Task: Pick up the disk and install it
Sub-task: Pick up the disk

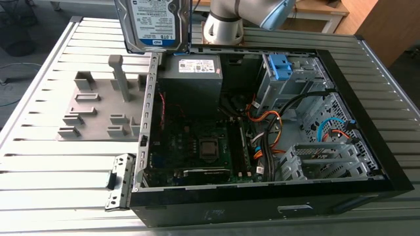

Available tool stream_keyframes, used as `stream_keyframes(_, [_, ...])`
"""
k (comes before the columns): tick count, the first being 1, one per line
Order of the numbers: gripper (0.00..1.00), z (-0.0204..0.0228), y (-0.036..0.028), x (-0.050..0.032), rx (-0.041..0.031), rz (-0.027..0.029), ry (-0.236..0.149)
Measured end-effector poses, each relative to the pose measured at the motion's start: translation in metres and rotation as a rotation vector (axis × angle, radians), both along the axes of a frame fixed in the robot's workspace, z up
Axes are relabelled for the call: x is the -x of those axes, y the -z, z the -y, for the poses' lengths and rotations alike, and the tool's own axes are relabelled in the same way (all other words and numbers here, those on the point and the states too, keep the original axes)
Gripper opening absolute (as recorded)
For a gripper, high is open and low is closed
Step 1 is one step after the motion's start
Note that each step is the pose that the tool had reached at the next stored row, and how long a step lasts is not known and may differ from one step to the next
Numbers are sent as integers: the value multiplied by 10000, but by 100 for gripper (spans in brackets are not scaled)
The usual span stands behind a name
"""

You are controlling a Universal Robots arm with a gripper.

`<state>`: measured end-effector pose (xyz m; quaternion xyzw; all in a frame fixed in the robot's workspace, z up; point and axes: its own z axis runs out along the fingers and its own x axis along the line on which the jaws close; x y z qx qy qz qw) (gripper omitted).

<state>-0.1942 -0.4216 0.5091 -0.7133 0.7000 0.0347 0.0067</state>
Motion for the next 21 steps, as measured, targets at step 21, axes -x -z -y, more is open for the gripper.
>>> stream_keyframes(21, [36, 95, 16, -91, 0, 0, 0])
